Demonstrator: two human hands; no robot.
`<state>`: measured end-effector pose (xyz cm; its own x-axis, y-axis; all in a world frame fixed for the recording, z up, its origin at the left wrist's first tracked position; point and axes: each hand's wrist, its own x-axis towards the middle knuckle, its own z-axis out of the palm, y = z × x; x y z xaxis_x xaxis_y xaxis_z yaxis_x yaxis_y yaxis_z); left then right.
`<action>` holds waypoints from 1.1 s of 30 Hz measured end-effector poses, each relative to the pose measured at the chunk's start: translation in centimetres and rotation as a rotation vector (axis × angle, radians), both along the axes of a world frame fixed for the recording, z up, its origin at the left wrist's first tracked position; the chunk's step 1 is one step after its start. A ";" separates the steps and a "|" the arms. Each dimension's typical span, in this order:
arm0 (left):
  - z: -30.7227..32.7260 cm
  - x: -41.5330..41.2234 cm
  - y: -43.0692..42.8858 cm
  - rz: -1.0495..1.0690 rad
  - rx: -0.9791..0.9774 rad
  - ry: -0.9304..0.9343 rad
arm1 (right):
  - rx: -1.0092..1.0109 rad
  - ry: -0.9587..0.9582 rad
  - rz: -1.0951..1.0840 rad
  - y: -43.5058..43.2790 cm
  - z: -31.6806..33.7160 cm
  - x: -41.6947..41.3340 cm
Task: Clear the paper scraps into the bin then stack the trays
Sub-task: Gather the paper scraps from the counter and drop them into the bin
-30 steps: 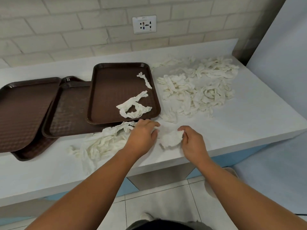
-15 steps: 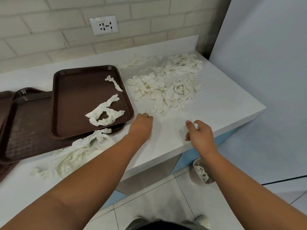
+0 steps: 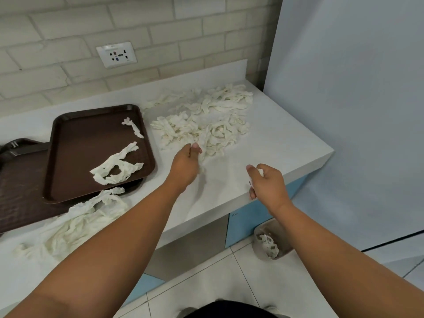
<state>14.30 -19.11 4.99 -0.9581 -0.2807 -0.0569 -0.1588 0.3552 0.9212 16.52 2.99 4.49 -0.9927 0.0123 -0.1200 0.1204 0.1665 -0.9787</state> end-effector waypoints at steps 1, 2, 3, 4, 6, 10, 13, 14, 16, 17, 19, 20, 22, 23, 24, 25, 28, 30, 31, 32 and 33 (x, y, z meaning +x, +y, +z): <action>0.8 -0.2 1.1 0.019 0.178 -0.011 | 0.017 0.011 0.003 0.9 0.2 -0.2; 1.4 -0.5 2.4 0.016 0.358 -0.036 | 0.034 0.024 0.002 1.9 0.4 -0.5; 2.1 -0.7 3.7 0.000 0.491 -0.063 | 0.043 0.036 -0.003 2.9 0.6 -0.9; 2.6 -1.0 5.0 -0.025 0.545 -0.096 | 0.042 0.047 -0.009 3.9 0.8 -1.3; 3.3 -1.7 7.9 -0.102 0.513 -0.151 | 0.053 0.059 -0.025 6.1 0.9 -1.9; 2.6 -2.8 13.7 -0.298 0.445 -0.177 | 0.064 0.061 -0.027 10.9 0.7 -2.8; 1.3 -3.2 18.1 -0.385 0.415 -0.217 | 0.062 0.025 -0.048 14.9 -0.1 -3.3; 0.8 -3.3 19.5 -0.397 0.387 -0.232 | 0.051 0.001 -0.053 16.2 -0.6 -3.5; -0.6 -3.5 22.1 -0.432 0.303 -0.262 | 0.038 -0.052 -0.068 18.8 -2.0 -3.7; -1.6 -3.6 23.3 -0.448 0.263 -0.287 | 0.038 -0.081 -0.085 20.1 -2.9 -3.8; -3.7 -3.7 25.6 -0.462 0.191 -0.337 | 0.054 -0.111 -0.129 22.2 -5.0 -3.9; -4.9 -3.8 26.7 -0.464 0.152 -0.359 | 0.074 -0.119 -0.156 23.0 -5.9 -3.9; -7.3 -3.8 28.5 -0.469 0.087 -0.411 | 0.110 -0.161 -0.222 24.0 -7.8 -3.8; -8.7 -3.9 29.2 -0.474 0.063 -0.439 | 0.114 -0.188 -0.260 24.3 -8.8 -3.7; -10.1 -4.0 29.9 -0.480 0.043 -0.468 | 0.112 -0.213 -0.300 24.7 -10.2 -3.7; -11.8 -4.3 30.5 -0.486 0.025 -0.498 | 0.117 -0.228 -0.331 25.0 -11.6 -3.7; -17.3 -5.0 32.0 -0.491 -0.041 -0.567 | 0.220 -0.294 -0.355 25.6 -16.4 -4.0; -21.1 -5.5 32.5 -0.499 -0.077 -0.615 | 0.261 -0.368 -0.350 25.8 -19.5 -4.3; -23.1 -5.7 32.7 -0.514 -0.088 -0.643 | 0.267 -0.399 -0.360 25.8 -21.1 -4.3; -24.9 -5.9 32.7 -0.534 -0.088 -0.662 | 0.271 -0.424 -0.374 25.9 -22.6 -4.4; -26.8 -6.2 32.6 -0.561 -0.088 -0.681 | 0.279 -0.445 -0.383 26.0 -24.2 -4.5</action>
<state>8.12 13.54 -21.83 -0.7222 0.1903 -0.6650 -0.4436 0.6103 0.6563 12.01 28.95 -19.73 -0.7683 0.4454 -0.4597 0.6054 0.2721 -0.7480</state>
